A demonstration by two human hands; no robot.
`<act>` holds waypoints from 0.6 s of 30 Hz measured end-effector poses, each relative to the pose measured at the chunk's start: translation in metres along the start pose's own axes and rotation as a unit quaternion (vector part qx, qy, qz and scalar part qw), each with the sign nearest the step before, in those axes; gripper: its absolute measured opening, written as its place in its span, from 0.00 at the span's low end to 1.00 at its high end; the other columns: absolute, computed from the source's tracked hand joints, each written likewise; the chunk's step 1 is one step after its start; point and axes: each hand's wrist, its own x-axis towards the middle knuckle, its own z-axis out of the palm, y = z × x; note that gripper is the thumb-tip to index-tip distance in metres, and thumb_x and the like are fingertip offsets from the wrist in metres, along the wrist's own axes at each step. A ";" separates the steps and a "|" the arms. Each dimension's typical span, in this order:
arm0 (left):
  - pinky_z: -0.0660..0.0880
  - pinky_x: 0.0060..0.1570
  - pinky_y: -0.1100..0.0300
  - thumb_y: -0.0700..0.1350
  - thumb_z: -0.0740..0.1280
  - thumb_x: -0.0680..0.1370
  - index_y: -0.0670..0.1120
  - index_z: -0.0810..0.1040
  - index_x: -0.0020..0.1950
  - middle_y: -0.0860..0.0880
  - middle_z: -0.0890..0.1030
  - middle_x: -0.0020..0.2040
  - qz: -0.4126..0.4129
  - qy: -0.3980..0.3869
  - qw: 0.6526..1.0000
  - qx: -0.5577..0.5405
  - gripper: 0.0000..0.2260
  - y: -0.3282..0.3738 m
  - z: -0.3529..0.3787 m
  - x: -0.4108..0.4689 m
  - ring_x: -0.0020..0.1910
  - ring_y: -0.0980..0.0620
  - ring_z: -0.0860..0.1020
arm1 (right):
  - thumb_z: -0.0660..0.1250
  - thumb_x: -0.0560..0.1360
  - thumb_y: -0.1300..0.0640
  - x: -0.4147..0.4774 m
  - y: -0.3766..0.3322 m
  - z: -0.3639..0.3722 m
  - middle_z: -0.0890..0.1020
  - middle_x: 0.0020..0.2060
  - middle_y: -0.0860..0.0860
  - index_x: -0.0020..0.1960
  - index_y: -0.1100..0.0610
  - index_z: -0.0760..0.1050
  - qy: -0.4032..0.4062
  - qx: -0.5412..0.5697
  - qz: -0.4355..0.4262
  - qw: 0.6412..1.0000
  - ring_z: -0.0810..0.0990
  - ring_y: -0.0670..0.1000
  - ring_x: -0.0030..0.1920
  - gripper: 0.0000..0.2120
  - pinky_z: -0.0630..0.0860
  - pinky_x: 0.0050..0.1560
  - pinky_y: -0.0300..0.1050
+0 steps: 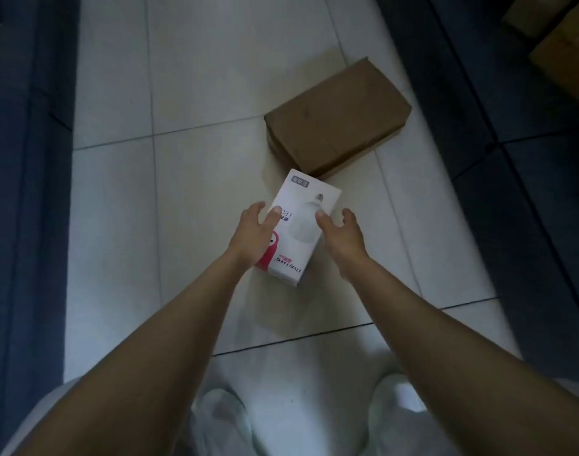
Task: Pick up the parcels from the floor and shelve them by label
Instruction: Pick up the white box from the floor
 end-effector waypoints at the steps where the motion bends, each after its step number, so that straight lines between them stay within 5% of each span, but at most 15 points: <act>1: 0.72 0.66 0.45 0.58 0.57 0.81 0.47 0.59 0.78 0.43 0.64 0.77 -0.012 -0.007 1.000 0.015 0.28 -0.003 0.003 0.005 0.68 0.41 0.73 | 0.61 0.81 0.52 0.004 0.002 0.003 0.67 0.73 0.57 0.76 0.58 0.56 -0.010 0.009 0.012 1.000 0.69 0.58 0.71 0.28 0.66 0.51 0.42; 6: 0.71 0.67 0.46 0.57 0.58 0.81 0.44 0.58 0.78 0.43 0.68 0.74 -0.063 -0.037 0.997 0.019 0.29 -0.013 0.012 0.026 0.68 0.41 0.73 | 0.59 0.82 0.50 0.028 0.021 0.016 0.69 0.72 0.57 0.77 0.58 0.55 -0.065 0.038 0.101 0.992 0.70 0.59 0.70 0.28 0.69 0.59 0.48; 11: 0.77 0.59 0.45 0.59 0.60 0.80 0.42 0.76 0.61 0.43 0.82 0.57 -0.057 -0.062 0.996 0.001 0.22 -0.017 0.013 0.033 0.53 0.43 0.81 | 0.59 0.82 0.49 0.034 0.021 0.028 0.79 0.62 0.55 0.72 0.56 0.62 -0.090 0.104 0.115 0.984 0.80 0.51 0.44 0.22 0.75 0.36 0.43; 14: 0.78 0.53 0.50 0.57 0.61 0.80 0.42 0.76 0.60 0.44 0.83 0.54 -0.057 -0.044 0.997 -0.015 0.20 -0.010 0.009 0.027 0.50 0.44 0.82 | 0.59 0.81 0.49 0.030 0.013 0.025 0.80 0.52 0.53 0.71 0.56 0.64 -0.078 0.081 0.115 0.987 0.79 0.49 0.39 0.21 0.73 0.33 0.43; 18: 0.78 0.46 0.53 0.56 0.62 0.80 0.42 0.75 0.59 0.45 0.82 0.53 -0.043 -0.024 0.999 -0.021 0.18 0.013 -0.008 0.005 0.49 0.45 0.82 | 0.59 0.81 0.48 0.004 -0.017 0.011 0.80 0.54 0.53 0.71 0.56 0.63 -0.077 0.050 0.102 0.991 0.78 0.48 0.37 0.22 0.71 0.24 0.37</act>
